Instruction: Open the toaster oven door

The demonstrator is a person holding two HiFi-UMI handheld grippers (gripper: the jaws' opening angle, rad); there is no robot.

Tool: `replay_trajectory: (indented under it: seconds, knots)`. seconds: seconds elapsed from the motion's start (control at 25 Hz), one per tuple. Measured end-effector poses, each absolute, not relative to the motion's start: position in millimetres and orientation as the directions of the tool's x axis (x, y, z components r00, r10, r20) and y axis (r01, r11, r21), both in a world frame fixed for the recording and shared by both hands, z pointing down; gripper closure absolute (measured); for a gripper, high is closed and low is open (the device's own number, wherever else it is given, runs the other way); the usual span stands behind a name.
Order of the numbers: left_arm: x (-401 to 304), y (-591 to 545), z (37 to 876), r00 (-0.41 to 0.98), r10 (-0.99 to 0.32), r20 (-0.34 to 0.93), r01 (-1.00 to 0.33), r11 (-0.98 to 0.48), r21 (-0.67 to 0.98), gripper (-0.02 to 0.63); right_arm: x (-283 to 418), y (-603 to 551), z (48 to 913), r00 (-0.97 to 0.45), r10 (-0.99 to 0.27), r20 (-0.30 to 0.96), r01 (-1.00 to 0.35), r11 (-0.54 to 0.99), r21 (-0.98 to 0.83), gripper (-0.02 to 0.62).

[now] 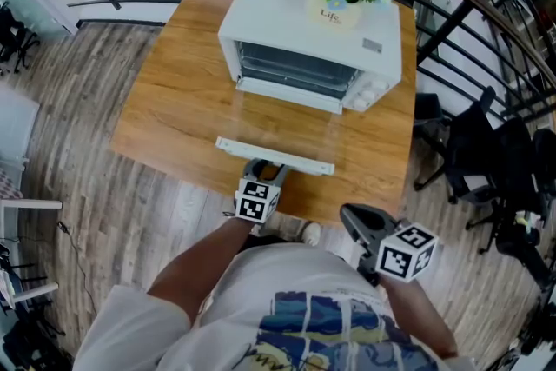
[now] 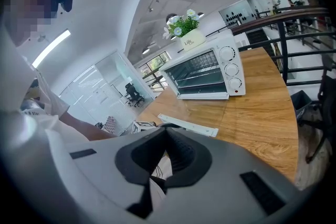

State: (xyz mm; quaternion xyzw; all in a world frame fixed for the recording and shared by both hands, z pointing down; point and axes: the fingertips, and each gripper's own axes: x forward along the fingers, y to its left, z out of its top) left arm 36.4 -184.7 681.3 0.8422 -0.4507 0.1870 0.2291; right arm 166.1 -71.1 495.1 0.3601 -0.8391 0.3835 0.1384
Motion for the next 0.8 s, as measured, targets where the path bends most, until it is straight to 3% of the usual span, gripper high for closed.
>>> replay_trajectory:
  seconds: [0.8]
  knots:
    - [35.6, -184.2, 680.3, 0.528, -0.67, 0.522, -0.843, -0.488, 0.226, 0.423, 161.7, -72.4, 491.4, -0.707, -0.497, 0.504, -0.707, 0.458, -0.539, 0.595]
